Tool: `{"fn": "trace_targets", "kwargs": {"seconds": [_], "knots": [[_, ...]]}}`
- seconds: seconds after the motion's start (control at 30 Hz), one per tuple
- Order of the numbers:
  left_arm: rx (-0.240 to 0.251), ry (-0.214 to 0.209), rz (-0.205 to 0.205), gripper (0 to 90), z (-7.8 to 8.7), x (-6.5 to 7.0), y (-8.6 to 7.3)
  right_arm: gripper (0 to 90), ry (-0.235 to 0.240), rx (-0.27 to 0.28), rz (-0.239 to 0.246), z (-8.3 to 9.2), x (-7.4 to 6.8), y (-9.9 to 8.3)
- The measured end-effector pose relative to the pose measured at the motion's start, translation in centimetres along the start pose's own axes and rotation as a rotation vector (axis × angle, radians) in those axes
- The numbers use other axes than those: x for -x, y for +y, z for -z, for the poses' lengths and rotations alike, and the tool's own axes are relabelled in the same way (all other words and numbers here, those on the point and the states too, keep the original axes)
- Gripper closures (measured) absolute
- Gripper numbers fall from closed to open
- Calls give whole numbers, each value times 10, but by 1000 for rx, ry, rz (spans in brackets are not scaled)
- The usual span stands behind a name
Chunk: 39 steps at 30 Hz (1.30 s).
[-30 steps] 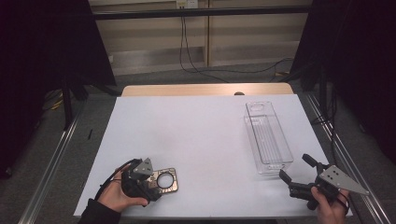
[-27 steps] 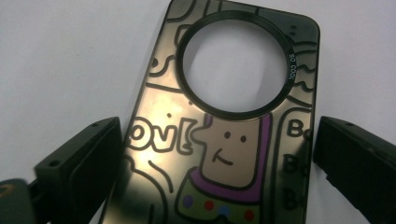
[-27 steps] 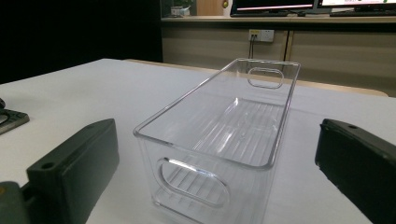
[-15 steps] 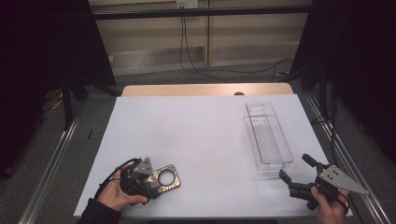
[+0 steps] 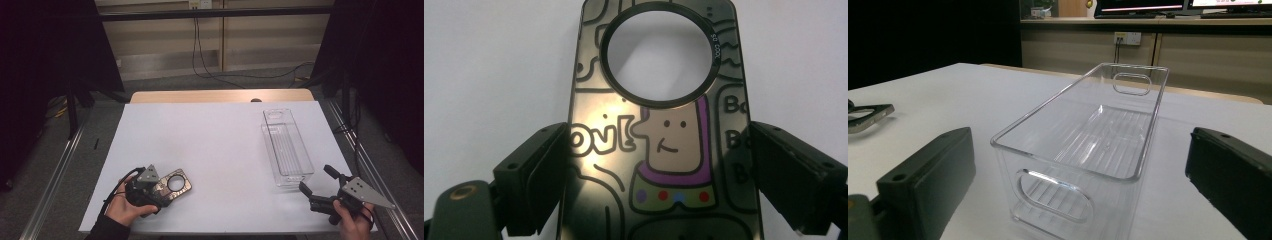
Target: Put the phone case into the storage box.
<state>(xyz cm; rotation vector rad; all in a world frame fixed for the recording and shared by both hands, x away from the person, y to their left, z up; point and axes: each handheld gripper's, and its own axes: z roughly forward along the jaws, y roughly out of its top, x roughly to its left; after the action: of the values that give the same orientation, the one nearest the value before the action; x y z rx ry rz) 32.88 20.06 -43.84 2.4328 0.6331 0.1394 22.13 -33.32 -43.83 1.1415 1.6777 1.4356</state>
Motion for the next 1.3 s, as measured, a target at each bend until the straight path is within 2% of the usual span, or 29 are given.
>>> {"fn": "trace_targets", "kwargs": {"seconds": [0.13,0.2,0.27,0.4,0.53,0.6,0.63,0.77,0.87,1.0,1.03,1.3], "knots": [[61,26,27,124,5,-2,0,0,0,-1,1,0,0,0],[89,19,41,124,6,-3,0,0,0,-1,1,0,0,0],[101,36,50,124,8,-5,0,0,1,-1,3,0,0,0],[162,60,80,123,12,-6,0,0,0,-1,1,0,0,0],[224,59,93,124,15,-5,0,0,1,-1,1,0,0,0],[247,53,94,123,15,-5,0,0,0,-1,1,0,0,0],[269,57,98,123,16,-4,1,0,0,-1,1,0,0,0],[305,71,89,123,17,-1,3,0,1,-1,0,0,0,0],[368,84,71,123,20,2,4,0,-1,-2,-1,0,0,0],[443,101,73,123,24,4,7,0,-2,0,2,0,0,0],[462,89,70,123,24,5,8,0,-2,0,-2,0,0,0],[525,72,75,123,23,7,13,0,2,4,-12,-1,-1,1]]}}
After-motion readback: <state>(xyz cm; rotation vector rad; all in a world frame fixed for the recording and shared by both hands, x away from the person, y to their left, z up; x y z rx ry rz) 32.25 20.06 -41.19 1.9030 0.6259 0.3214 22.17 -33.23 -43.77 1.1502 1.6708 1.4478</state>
